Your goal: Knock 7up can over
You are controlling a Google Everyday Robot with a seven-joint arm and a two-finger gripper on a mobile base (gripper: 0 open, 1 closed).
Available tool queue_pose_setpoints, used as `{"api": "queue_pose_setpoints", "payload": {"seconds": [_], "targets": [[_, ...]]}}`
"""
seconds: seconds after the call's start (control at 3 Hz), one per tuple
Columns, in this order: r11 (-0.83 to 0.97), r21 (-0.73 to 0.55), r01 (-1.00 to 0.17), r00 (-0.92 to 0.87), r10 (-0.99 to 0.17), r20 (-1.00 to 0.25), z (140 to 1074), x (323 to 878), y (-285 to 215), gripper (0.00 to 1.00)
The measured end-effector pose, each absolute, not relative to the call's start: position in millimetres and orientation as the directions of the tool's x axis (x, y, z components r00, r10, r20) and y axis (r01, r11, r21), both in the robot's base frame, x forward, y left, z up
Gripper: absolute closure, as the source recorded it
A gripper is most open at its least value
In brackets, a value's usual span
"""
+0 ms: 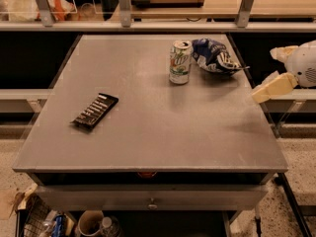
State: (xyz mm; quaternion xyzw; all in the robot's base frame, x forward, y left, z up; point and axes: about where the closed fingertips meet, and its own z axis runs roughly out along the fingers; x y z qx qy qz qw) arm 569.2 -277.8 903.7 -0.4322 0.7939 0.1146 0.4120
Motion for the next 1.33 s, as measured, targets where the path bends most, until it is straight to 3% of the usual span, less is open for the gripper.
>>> {"api": "queue_pose_setpoints", "payload": {"seconds": [1.33], "targets": [[0.443, -0.152, -0.884, -0.076, -0.457, -0.886, 939, 573, -166, 0.0]]}}
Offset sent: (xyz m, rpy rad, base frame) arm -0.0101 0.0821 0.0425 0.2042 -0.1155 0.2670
